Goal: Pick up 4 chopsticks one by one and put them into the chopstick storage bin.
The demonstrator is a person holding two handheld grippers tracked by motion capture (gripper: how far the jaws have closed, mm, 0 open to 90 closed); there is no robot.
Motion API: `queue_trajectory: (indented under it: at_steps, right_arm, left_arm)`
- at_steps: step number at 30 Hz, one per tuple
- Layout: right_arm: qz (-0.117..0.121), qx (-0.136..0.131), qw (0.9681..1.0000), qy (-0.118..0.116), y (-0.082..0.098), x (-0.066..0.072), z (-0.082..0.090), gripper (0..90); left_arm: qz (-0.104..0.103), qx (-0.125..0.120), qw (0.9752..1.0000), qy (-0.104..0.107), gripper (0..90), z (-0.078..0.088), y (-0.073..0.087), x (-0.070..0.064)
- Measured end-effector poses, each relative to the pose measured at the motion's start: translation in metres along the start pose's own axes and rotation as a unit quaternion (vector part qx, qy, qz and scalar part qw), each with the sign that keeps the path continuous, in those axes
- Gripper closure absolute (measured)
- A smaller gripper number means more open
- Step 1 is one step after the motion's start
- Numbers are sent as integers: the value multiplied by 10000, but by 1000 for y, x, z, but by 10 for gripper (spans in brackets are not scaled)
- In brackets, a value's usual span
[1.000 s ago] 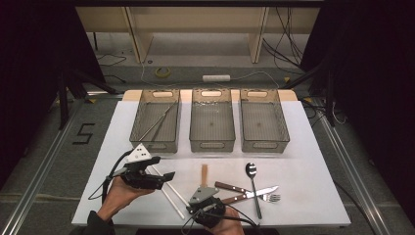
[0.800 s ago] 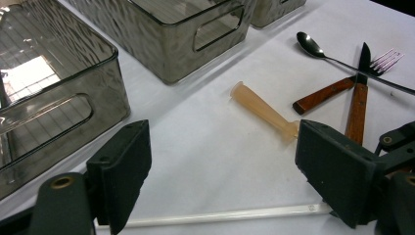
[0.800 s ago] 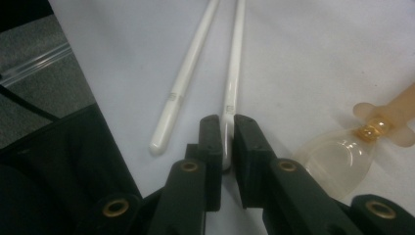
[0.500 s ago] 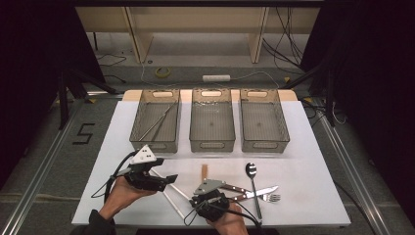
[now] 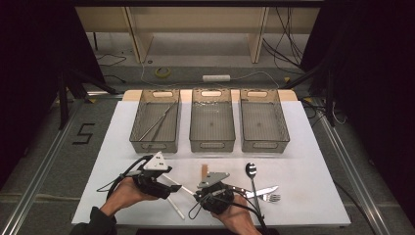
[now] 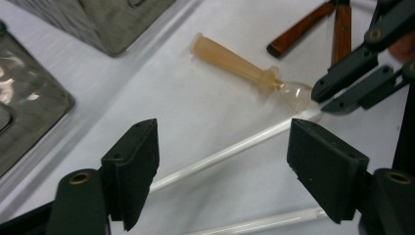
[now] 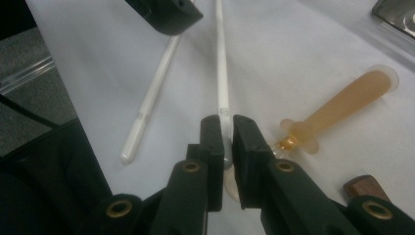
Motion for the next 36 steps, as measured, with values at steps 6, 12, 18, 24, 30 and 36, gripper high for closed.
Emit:
queue_trajectory:
  at_steps: [6, 12, 18, 24, 30, 36]
  right_arm:
    - [92, 79, 9999, -64, -1, -1, 2, 841]
    - [127, 87, 9998, -115, -4, -4, 7, 841]
    - [151, 110, 9997, -186, -5, -5, 8, 841]
    - [184, 114, 9995, -226, -7, -8, 11, 840]
    - [181, 112, 9994, -255, -8, -9, 14, 840]
    - [210, 120, 9993, -294, -9, -10, 16, 840]
  left_arm:
    - [-355, 422, 9982, 230, 284, -9, 6, -3]
    - [-711, 670, 9947, 321, 302, -15, 7, -1]
    - [-947, 809, 9910, 495, 344, -24, 9, 0]
    - [-1255, 901, 9860, 635, 392, -31, 9, -3]
    - [-1261, 989, 9850, 633, 471, -32, 8, -1]
    - [-1376, 1079, 9827, 617, 547, -35, 8, -2]
Point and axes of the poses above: each handheld gripper's, and its own axes: z roughly backward along the jaws, y roughly out of its underside, x roughly to its left, the point moved 7 cm from there along -z, roughly forward along the jaws, and after that the axes turned 13 degrees about -x, right-handed, at the moved point
